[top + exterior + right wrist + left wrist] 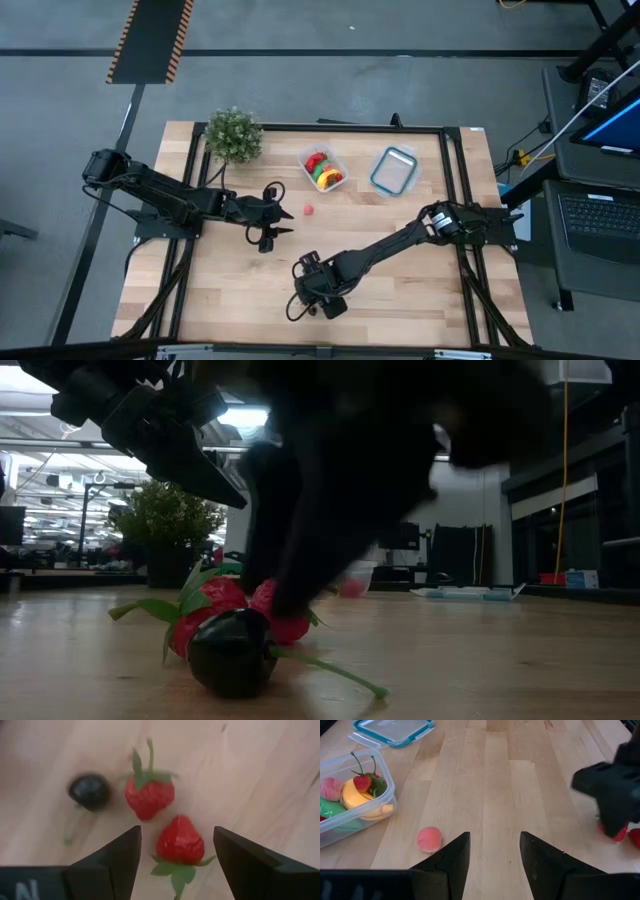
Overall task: Pick and placing Produce into tupperware
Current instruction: Put the top red strawberry into the transparent container
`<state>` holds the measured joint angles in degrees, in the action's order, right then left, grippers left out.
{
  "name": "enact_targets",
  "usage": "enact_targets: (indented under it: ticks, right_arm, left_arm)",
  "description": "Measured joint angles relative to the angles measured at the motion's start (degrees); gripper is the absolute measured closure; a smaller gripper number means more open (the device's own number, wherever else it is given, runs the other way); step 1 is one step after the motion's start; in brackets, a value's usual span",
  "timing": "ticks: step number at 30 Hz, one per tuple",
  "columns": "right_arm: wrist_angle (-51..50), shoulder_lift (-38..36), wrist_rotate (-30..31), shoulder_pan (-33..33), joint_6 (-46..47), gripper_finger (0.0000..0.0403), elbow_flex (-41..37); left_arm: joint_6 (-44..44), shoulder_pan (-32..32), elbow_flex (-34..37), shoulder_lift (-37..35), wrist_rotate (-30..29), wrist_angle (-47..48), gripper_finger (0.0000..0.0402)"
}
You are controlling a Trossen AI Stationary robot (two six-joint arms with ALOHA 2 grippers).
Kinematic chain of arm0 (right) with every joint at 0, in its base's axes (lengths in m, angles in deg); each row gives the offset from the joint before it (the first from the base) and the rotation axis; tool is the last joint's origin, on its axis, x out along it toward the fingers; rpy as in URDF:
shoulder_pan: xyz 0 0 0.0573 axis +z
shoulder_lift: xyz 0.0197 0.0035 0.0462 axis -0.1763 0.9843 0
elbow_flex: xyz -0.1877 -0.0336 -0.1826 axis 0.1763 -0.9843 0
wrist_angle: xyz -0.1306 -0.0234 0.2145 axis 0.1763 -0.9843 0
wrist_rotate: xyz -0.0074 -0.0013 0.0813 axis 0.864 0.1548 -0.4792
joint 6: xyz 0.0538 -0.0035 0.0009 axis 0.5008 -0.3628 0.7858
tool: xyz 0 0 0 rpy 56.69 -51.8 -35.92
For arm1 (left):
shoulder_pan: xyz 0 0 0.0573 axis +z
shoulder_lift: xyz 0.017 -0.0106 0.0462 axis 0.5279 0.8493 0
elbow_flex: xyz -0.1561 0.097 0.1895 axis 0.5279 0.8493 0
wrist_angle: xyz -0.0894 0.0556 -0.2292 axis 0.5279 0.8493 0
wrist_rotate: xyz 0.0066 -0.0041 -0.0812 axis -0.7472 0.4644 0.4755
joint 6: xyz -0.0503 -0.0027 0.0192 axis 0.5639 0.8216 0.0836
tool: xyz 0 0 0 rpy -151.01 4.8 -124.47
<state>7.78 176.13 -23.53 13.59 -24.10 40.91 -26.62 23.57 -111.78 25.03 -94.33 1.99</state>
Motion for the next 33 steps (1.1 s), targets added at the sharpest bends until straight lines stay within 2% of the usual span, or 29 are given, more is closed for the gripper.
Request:
enact_targets:
  ticks: [12, 16, 25, 33]
  right_arm:
    - [-0.12, 0.44, 0.00, -0.89, -0.08, 0.0158, -0.04]
    - [-0.28, 0.44, 0.00, -0.99, -0.10, 0.0185, -0.04]
    - [-1.35, 0.40, -0.05, -1.10, -0.01, 0.0274, -0.04]
    - [-1.80, 0.39, -0.07, -1.59, 0.38, 0.0275, -0.02]
  left_arm:
    - [0.17, 0.00, 0.00, 0.00, 0.00, -0.02, 0.0237]
    - [0.17, 0.00, 0.00, 0.00, 0.00, -0.04, 0.0237]
    - [0.17, 0.00, 0.00, 0.00, 0.00, -0.04, 0.0237]
    - [0.17, 0.00, 0.00, 0.00, 0.00, -0.07, 0.0237]
